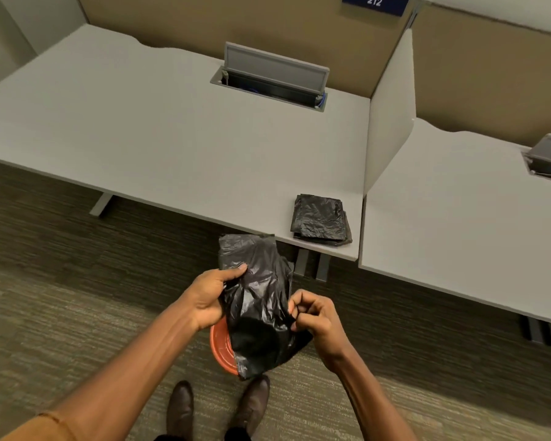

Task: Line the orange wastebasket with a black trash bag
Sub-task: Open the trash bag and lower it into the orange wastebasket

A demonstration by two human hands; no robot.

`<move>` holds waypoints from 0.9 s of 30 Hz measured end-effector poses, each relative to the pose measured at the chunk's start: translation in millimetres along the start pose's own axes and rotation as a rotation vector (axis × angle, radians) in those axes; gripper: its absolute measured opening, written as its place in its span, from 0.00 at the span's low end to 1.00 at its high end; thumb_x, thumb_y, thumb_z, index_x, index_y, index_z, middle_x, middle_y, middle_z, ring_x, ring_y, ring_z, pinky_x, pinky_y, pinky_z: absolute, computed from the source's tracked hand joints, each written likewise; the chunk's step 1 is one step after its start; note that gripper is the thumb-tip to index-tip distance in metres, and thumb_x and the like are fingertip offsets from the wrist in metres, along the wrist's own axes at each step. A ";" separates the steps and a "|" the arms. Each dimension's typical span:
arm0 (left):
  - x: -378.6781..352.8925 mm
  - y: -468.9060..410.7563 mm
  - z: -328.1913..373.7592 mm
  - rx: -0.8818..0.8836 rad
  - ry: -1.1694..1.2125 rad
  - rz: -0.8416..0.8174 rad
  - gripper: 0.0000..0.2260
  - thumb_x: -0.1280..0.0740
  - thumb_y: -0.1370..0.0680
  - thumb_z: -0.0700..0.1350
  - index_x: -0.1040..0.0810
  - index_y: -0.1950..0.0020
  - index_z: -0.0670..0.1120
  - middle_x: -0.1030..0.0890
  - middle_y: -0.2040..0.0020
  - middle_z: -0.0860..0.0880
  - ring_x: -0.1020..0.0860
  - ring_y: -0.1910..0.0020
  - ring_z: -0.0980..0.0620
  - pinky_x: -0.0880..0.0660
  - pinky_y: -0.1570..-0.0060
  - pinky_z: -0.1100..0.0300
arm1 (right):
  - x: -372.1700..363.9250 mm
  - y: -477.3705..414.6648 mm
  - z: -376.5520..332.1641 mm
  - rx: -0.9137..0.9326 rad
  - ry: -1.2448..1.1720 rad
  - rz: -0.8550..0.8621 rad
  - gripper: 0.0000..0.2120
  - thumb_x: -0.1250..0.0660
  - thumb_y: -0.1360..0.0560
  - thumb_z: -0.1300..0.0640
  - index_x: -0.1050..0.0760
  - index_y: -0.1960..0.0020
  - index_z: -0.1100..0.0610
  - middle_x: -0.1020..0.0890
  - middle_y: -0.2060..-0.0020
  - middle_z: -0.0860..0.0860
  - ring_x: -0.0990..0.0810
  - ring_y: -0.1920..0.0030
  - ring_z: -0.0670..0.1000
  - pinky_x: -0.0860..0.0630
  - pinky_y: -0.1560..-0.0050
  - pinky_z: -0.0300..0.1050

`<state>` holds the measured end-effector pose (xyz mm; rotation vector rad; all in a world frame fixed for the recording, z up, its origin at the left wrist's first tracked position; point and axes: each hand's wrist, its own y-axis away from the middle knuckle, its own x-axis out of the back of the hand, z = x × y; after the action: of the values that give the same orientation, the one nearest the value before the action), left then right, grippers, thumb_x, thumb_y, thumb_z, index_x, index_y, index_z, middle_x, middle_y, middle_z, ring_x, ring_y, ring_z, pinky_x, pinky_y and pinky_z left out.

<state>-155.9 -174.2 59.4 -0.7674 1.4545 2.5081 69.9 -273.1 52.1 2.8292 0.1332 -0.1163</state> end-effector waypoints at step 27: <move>103.5 86.7 37.3 -0.365 -0.266 0.236 0.10 0.28 0.16 0.50 0.11 0.44 0.45 0.08 0.51 0.44 0.09 0.52 0.45 0.14 0.62 0.58 | -155.5 -12.4 -17.0 -0.021 -0.185 0.704 0.10 0.29 0.18 0.64 0.11 0.50 0.54 0.09 0.53 0.52 0.11 0.51 0.46 0.17 0.53 0.37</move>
<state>-289.9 -201.3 90.0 -0.2969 1.0685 2.9627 -84.6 -268.5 79.2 2.6479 -0.8789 -0.2110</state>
